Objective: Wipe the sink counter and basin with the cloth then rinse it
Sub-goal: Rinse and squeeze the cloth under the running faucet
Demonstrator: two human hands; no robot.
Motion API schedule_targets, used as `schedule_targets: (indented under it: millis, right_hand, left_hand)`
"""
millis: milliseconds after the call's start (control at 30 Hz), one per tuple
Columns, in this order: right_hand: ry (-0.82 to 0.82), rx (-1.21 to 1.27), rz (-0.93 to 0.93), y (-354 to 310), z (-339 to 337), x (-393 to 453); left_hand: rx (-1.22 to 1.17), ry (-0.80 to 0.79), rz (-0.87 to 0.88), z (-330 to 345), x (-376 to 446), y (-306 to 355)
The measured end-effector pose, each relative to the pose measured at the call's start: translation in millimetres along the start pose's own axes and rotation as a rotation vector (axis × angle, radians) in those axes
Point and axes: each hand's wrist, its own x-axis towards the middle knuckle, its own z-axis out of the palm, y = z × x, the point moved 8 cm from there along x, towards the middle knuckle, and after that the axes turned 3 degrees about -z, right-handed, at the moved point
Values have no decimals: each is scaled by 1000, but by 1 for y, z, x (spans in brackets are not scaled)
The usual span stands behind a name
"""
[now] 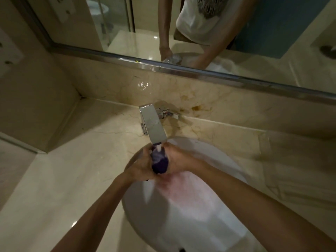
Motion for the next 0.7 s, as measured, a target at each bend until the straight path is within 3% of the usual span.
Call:
schedule_targets:
  millis: [133,233,400,567,700]
  right_hand:
    - [7,41,-10,9,-5,-2]
    - [63,-32,-21,2,-12,-4]
    - [223,114,-37,4,-17,-5]
    - [292,319,81,20,-30,-7]
    - [177,263,102,22,-28,-7]
  left_hand:
    - [-69,104,69,-2,-2,1]
    - [-46,111,-11,3,1,-7]
    - [-202,108,-68,7,2,-13]
    - [-334,79,53,0,-3,5]
    - [-255,5,84,-6,-5,18]
